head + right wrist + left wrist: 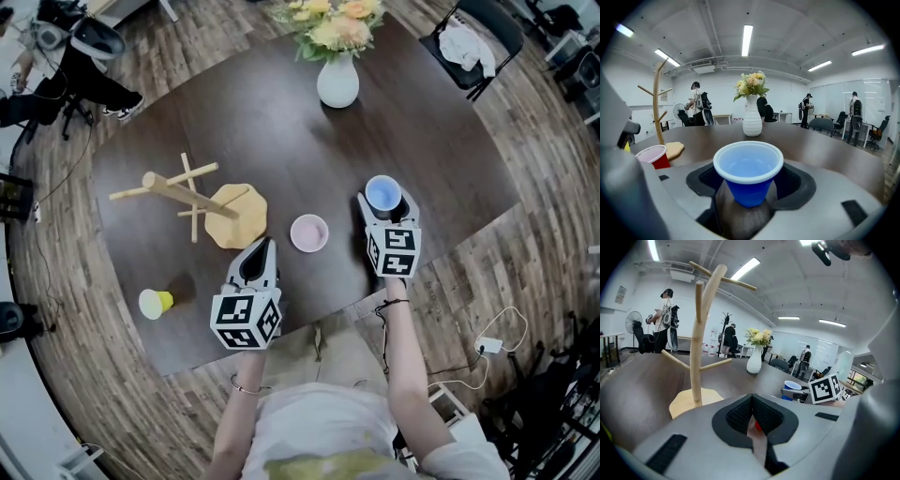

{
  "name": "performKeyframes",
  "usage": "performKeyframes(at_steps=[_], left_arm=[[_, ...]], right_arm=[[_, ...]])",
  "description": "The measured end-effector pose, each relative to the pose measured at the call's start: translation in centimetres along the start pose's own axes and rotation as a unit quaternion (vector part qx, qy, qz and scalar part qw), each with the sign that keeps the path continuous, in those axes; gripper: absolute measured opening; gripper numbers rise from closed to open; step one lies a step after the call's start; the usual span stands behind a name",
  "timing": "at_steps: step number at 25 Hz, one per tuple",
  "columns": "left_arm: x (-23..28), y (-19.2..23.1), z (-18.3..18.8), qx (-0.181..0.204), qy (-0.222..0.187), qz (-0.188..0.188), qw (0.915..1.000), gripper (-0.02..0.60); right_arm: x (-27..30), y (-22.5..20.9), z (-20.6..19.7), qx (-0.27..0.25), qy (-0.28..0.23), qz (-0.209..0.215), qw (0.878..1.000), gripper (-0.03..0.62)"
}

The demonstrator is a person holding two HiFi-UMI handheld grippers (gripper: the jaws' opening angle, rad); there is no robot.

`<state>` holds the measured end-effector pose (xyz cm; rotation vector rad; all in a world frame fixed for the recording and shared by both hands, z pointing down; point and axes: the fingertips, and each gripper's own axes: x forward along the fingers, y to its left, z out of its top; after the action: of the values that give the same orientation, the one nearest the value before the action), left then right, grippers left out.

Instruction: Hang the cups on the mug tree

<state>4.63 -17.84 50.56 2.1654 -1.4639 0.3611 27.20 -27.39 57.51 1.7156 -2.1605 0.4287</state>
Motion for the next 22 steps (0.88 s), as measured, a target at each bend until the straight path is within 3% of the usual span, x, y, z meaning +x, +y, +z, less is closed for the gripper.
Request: performKeyframes(at_steps=[10,22], left_arm=[[-1.1,0.3,0.7,-0.008,-0.024,0.021,0.9994,0.023],[-3.6,0.1,2.3,-0.015,-0.075,0.049,0.9958,0.023]], right_arm=[[-0.7,1.6,3.0,-0.020,-0.018,0.032,0.999,0.322],[-2.5,5.3,8.5,-0.080,-0.056,0.080,0.992,0.321]])
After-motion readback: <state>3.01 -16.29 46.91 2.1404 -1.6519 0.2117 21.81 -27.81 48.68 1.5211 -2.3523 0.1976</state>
